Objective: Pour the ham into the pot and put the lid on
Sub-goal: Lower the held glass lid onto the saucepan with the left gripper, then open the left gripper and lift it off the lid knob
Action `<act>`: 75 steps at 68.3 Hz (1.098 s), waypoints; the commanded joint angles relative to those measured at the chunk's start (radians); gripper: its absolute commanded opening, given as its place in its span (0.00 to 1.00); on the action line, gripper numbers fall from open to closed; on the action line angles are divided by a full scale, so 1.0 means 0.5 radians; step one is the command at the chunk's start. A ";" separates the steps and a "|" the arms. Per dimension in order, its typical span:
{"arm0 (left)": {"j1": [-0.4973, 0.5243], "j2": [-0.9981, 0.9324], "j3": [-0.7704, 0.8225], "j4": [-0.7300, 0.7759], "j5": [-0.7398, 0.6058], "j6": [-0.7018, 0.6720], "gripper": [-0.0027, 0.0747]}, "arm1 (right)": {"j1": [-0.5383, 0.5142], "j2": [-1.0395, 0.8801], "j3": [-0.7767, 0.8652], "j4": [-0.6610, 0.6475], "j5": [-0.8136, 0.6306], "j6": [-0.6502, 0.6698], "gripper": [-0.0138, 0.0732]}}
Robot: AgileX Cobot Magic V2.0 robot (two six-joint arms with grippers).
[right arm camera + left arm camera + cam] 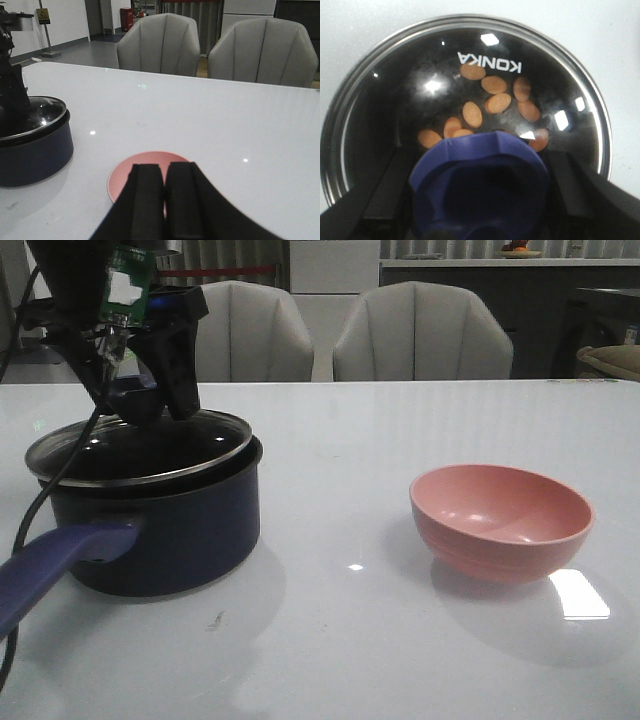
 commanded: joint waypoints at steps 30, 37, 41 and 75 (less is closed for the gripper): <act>-0.025 -0.069 -0.043 -0.185 0.088 0.019 0.75 | 0.000 0.019 -0.057 0.000 -0.175 -0.024 0.35; -0.025 -0.069 -0.043 -0.193 0.055 0.019 0.75 | 0.000 0.019 -0.057 0.000 -0.175 -0.024 0.35; -0.025 -0.069 -0.043 -0.193 0.032 0.019 0.75 | 0.000 0.019 -0.057 0.000 -0.175 -0.024 0.35; -0.025 -0.069 -0.043 -0.170 -0.162 0.019 0.75 | 0.000 0.019 -0.057 0.000 -0.175 -0.024 0.35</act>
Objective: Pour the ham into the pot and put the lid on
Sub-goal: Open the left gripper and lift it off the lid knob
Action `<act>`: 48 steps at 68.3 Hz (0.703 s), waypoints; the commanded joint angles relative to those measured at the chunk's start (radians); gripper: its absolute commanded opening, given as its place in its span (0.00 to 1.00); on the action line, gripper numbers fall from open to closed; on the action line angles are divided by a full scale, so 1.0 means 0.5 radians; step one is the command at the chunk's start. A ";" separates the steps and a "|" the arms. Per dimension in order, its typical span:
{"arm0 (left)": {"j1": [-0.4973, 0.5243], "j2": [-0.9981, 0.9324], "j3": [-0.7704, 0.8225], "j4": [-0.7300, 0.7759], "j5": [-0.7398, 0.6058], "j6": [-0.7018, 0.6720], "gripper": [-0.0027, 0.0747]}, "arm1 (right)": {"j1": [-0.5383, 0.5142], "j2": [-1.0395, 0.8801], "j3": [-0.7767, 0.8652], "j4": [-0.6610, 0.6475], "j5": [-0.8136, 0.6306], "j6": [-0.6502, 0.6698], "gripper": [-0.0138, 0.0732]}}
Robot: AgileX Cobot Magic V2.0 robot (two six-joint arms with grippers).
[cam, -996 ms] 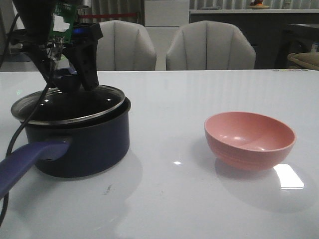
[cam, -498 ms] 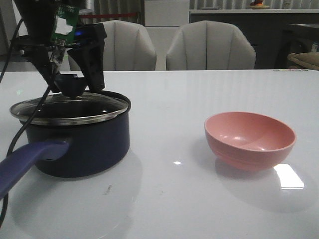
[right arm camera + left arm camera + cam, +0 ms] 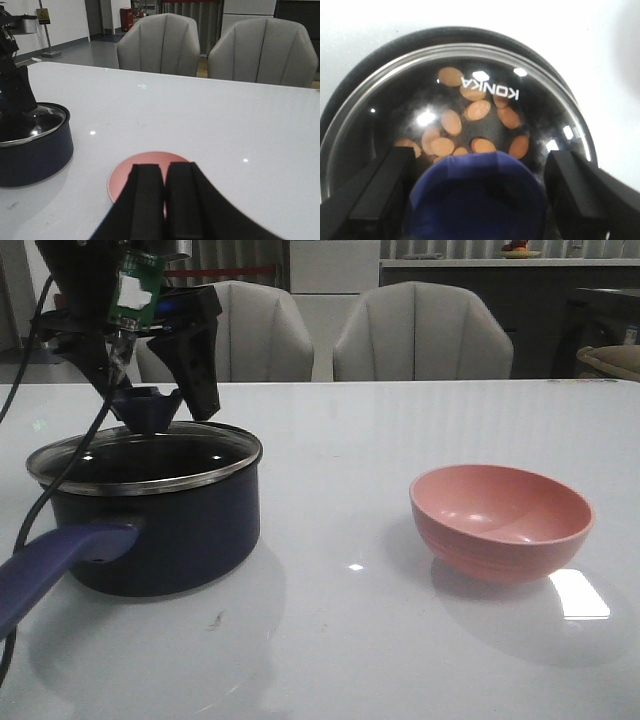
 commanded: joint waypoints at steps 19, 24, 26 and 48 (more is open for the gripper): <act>-0.022 -0.090 -0.093 -0.028 -0.117 -0.021 0.75 | 0.000 0.019 -0.057 0.000 -0.175 -0.024 0.35; -0.022 -0.113 -0.139 -0.024 -0.126 -0.021 0.75 | 0.000 0.019 -0.057 0.000 -0.175 -0.024 0.35; -0.022 -0.124 -0.155 -0.016 -0.130 -0.021 0.75 | 0.000 0.019 -0.057 0.000 -0.175 -0.024 0.35; -0.022 -0.496 -0.150 0.166 -0.169 -0.021 0.75 | 0.000 0.019 -0.057 0.000 -0.175 -0.024 0.35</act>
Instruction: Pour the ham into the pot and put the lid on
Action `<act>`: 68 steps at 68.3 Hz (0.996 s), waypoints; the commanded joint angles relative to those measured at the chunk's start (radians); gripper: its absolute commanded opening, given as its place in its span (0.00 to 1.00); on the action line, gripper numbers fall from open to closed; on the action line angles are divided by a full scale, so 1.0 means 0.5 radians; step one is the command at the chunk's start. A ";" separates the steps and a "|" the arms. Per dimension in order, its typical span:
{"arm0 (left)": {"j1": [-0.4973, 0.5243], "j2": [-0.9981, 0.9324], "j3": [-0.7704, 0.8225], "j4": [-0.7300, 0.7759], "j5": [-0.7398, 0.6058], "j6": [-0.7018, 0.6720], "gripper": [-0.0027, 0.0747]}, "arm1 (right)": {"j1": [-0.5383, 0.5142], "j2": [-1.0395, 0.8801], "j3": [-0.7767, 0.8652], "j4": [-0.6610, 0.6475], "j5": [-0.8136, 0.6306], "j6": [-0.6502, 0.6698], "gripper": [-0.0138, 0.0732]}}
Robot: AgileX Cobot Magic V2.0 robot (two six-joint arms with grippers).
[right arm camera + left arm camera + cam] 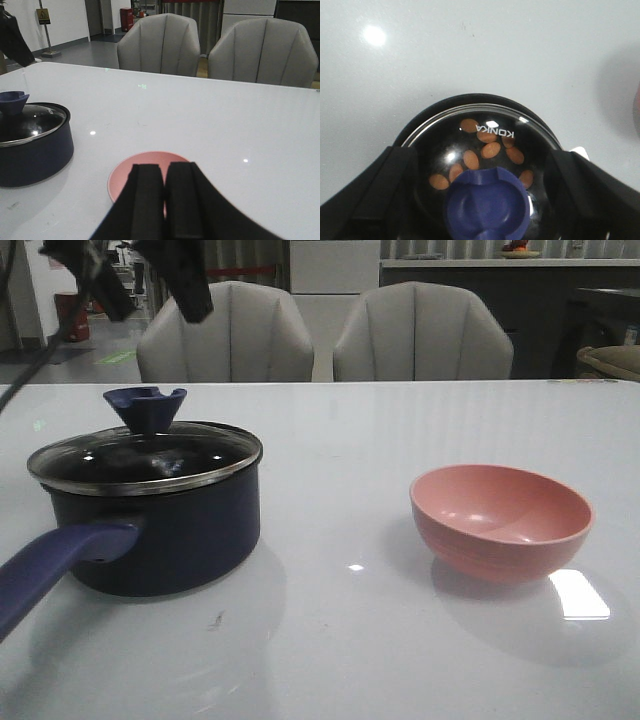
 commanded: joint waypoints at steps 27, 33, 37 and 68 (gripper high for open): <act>-0.017 -1.125 0.851 0.007 -0.559 -0.017 0.75 | 0.000 0.019 -0.057 0.000 -0.175 -0.024 0.35; -0.017 -1.332 1.048 0.000 -0.676 -0.017 0.75 | 0.000 0.019 -0.057 0.000 -0.175 -0.024 0.35; -0.017 -1.456 1.186 -0.015 -0.747 -0.017 0.75 | 0.000 0.019 -0.057 0.000 -0.175 -0.024 0.35; -0.017 -2.538 2.120 -0.047 -1.203 -0.017 0.75 | 0.000 0.019 -0.057 0.000 -0.175 -0.024 0.35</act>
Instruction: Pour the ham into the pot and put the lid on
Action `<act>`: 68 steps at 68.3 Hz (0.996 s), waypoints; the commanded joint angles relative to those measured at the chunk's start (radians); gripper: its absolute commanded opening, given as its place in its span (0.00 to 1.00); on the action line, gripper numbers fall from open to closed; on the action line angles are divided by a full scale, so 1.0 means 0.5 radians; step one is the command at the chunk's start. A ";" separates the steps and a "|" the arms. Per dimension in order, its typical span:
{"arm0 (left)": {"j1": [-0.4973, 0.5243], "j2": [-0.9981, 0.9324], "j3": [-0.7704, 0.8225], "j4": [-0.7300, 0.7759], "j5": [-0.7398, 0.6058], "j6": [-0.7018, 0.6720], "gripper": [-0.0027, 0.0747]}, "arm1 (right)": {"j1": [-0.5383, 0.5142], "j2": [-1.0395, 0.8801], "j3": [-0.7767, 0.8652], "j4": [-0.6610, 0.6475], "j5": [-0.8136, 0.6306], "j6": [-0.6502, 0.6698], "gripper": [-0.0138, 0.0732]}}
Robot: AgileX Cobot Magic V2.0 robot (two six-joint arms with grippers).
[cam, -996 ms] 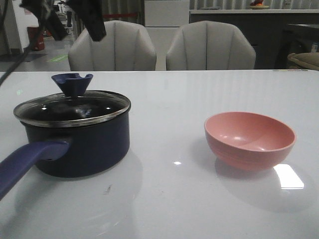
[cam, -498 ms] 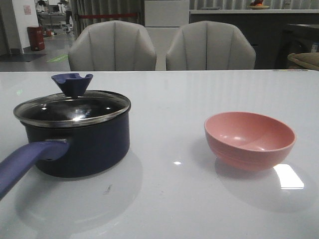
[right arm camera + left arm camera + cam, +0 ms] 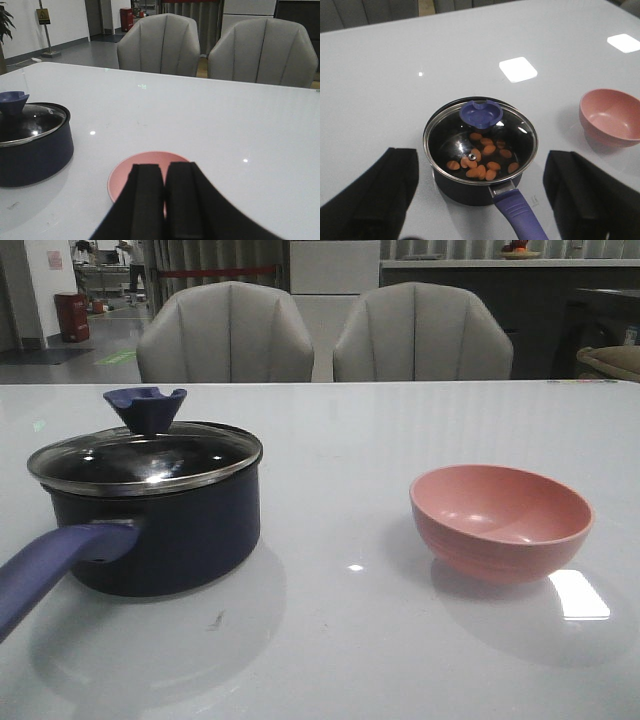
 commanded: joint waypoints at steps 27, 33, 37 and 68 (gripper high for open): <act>-0.017 -0.677 0.489 -0.046 -0.359 -0.017 0.38 | 0.000 0.019 -0.057 0.000 -0.175 -0.024 0.35; -0.017 -0.682 0.489 -0.046 -0.359 -0.017 0.21 | 0.000 0.019 -0.057 0.000 -0.175 -0.024 0.35; -0.017 -0.682 0.489 -0.058 -0.359 -0.017 0.18 | 0.000 0.019 -0.057 0.000 -0.175 -0.024 0.35; -0.017 -0.682 0.489 -0.063 -0.359 -0.017 0.18 | 0.000 0.019 -0.057 0.000 -0.175 -0.024 0.35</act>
